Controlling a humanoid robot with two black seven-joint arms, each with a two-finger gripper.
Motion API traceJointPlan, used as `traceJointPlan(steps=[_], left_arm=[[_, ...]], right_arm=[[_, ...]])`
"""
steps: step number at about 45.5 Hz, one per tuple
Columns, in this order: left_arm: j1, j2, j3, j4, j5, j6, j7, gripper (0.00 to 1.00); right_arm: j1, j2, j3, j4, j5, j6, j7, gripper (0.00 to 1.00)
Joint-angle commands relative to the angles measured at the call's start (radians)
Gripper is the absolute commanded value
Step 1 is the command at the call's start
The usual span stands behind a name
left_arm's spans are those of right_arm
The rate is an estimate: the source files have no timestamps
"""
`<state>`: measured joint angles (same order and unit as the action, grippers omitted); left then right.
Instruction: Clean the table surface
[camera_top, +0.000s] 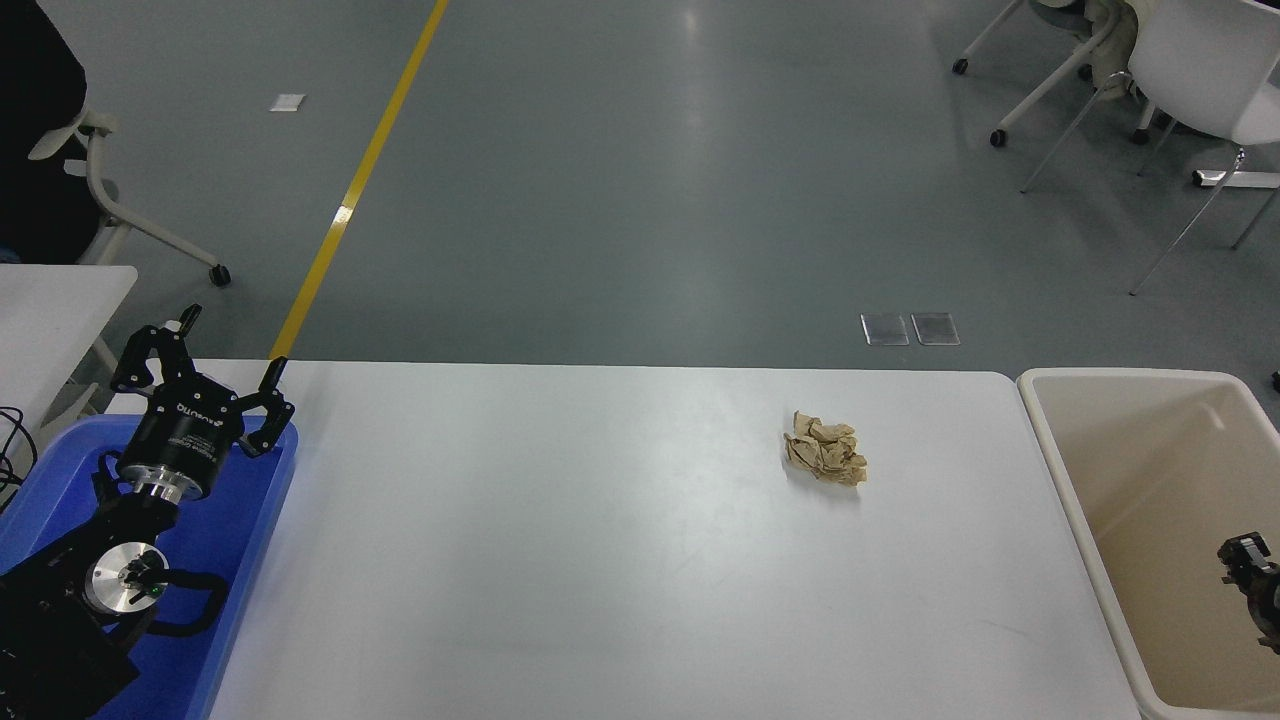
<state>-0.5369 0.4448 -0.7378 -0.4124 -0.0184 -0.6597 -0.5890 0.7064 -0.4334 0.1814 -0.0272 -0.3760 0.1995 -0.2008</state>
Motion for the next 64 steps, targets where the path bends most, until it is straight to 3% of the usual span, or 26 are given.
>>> traceJointPlan(steps=[1, 21, 29, 45, 64], left_arm=[[0.0, 0.0, 0.0, 0.0, 0.0, 0.0, 0.0, 1.0], [0.0, 0.0, 0.0, 0.0, 0.0, 0.0, 0.0, 1.0], [0.0, 0.0, 0.0, 0.0, 0.0, 0.0, 0.0, 1.0], [0.0, 0.0, 0.0, 0.001, 0.0, 0.0, 0.0, 1.0], [0.0, 0.0, 0.0, 0.0, 0.0, 0.0, 0.0, 1.0]], right_arm=[[0.088, -0.044, 0.105, 0.003, 0.066, 0.0, 0.001, 0.99], [0.245, -0.091, 0.191, 0.003, 0.46, -0.002, 0.008, 0.99], [0.277, -0.085, 0.285, 0.019, 0.471, 0.0, 0.035, 0.99], [0.283, -0.08, 0.421, 0.165, 0.471, 0.001, 0.236, 0.99], [0.266, -0.004, 0.582, 0.254, 0.471, 0.006, 0.264, 0.99]])
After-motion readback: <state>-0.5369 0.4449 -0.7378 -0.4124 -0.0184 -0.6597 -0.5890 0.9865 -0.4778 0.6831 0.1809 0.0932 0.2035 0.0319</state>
